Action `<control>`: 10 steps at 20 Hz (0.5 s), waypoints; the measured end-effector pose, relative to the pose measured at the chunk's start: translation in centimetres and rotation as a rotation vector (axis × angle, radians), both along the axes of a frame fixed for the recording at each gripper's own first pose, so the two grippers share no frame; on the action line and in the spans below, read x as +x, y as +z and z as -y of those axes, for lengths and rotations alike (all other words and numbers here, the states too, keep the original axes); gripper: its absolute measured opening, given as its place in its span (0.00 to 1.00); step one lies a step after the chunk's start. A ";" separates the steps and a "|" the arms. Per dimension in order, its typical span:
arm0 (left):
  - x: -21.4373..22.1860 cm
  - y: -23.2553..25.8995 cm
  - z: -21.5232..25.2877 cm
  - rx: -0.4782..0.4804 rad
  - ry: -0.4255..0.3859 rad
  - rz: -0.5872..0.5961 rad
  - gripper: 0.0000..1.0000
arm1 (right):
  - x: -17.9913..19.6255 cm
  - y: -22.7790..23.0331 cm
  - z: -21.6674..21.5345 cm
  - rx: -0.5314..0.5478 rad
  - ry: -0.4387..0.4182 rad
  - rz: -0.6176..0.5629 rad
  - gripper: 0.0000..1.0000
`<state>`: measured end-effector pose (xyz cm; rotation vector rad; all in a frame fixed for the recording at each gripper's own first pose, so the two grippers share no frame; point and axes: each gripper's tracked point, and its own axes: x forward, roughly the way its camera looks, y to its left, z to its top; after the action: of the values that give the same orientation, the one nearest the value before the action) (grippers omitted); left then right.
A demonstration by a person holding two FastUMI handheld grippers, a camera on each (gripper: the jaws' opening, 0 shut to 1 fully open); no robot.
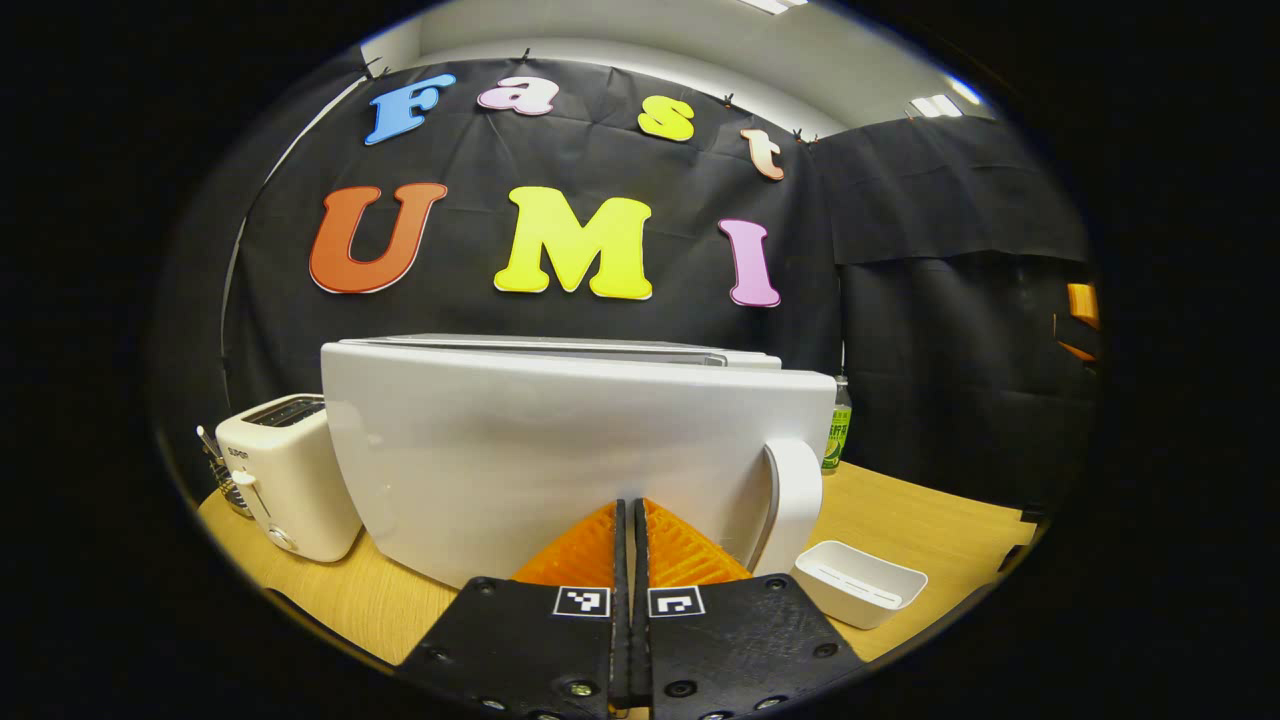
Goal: Open the microwave oven with the left hand, put the food in, and close the microwave oven.
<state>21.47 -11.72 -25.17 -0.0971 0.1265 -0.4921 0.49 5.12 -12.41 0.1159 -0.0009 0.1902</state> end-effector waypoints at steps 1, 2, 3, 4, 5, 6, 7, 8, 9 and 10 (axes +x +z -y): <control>0.4 0.0 0.5 -0.009 -0.004 -0.006 0.00 | 0.1 -0.3 0.0 -0.001 0.002 -0.005 0.92; 0.9 -0.2 1.0 -0.015 -0.011 -0.014 0.00 | 0.3 -0.6 0.2 -0.005 0.001 -0.009 0.92; 1.5 -0.2 1.3 -0.021 -0.007 -0.011 0.00 | 0.6 -0.8 0.5 -0.009 -0.005 -0.011 1.00; 2.2 -0.3 1.6 -0.021 -0.001 -0.015 0.00 | 0.9 -1.1 0.8 -0.013 -0.012 -0.014 0.91; 2.7 -0.6 2.0 -0.026 -0.002 -0.024 0.00 | 1.2 -1.3 1.0 -0.014 -0.020 -0.020 0.91; 3.2 -0.6 2.5 -0.031 0.003 -0.027 0.00 | 1.4 -1.5 1.1 -0.016 -0.021 -0.026 0.91; 3.8 -0.8 2.7 -0.027 0.013 -0.032 0.00 | 1.7 -1.8 1.2 -0.016 -0.021 -0.031 0.91; 4.4 -1.0 2.8 -0.020 0.023 -0.034 0.00 | 2.0 -2.0 1.3 -0.015 -0.021 -0.037 0.91; 5.2 -1.0 3.0 -0.016 0.037 -0.031 0.00 | 2.3 -2.2 1.4 -0.016 -0.023 -0.044 0.91; 6.0 -1.1 3.3 -0.008 0.048 -0.031 0.00 | 2.6 -2.5 1.5 -0.017 -0.025 -0.052 0.91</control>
<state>27.48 -14.99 -26.25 -0.1153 0.1525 -0.4430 3.12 3.66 -14.90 0.1042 0.0513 0.1623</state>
